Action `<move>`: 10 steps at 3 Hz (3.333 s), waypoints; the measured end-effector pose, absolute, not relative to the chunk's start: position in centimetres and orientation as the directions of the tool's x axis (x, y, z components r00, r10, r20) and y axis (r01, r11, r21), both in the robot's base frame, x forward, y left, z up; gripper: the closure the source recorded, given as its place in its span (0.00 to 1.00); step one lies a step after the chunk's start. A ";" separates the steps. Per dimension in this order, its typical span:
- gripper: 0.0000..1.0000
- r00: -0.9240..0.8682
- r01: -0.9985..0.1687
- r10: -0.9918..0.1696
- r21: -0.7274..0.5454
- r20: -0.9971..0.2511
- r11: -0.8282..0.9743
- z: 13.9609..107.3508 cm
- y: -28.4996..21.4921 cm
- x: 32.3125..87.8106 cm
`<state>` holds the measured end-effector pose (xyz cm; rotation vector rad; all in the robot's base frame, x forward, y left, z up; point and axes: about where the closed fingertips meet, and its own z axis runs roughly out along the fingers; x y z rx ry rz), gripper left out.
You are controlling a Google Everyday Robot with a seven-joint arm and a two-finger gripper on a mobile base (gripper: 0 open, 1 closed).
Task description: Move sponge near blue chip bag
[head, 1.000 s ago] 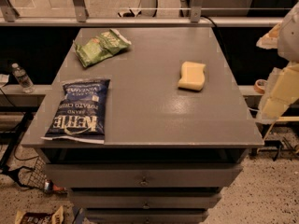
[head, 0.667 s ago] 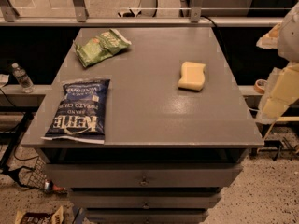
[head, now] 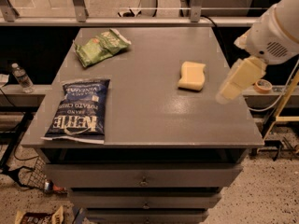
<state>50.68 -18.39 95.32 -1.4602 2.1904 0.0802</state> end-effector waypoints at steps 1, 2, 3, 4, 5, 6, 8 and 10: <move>0.00 -0.349 -0.853 -0.782 -0.171 -0.516 0.493 93.1 -16.4 54.2; 0.00 -0.401 -0.823 -0.751 -0.154 -0.525 0.547 90.7 -15.4 56.8; 0.00 -0.468 -0.772 -0.731 -0.174 -0.496 0.612 88.7 -16.5 59.2; 0.00 -0.495 -0.752 -0.721 -0.177 -0.485 0.635 87.7 -17.0 60.4; 0.00 -0.511 -0.752 -0.721 -0.163 -0.468 0.639 86.3 -16.6 61.1; 0.00 -0.522 -0.756 -0.725 -0.151 -0.449 0.637 85.1 -16.2 61.7; 0.16 -0.531 -0.769 -0.736 -0.127 -0.419 0.626 83.2 -15.4 62.6; 0.64 -0.477 -0.775 -0.739 -0.168 -0.476 0.609 85.6 -14.3 62.4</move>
Offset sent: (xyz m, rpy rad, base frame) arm 0.0916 0.0351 -0.0761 0.1196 0.0205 -0.1972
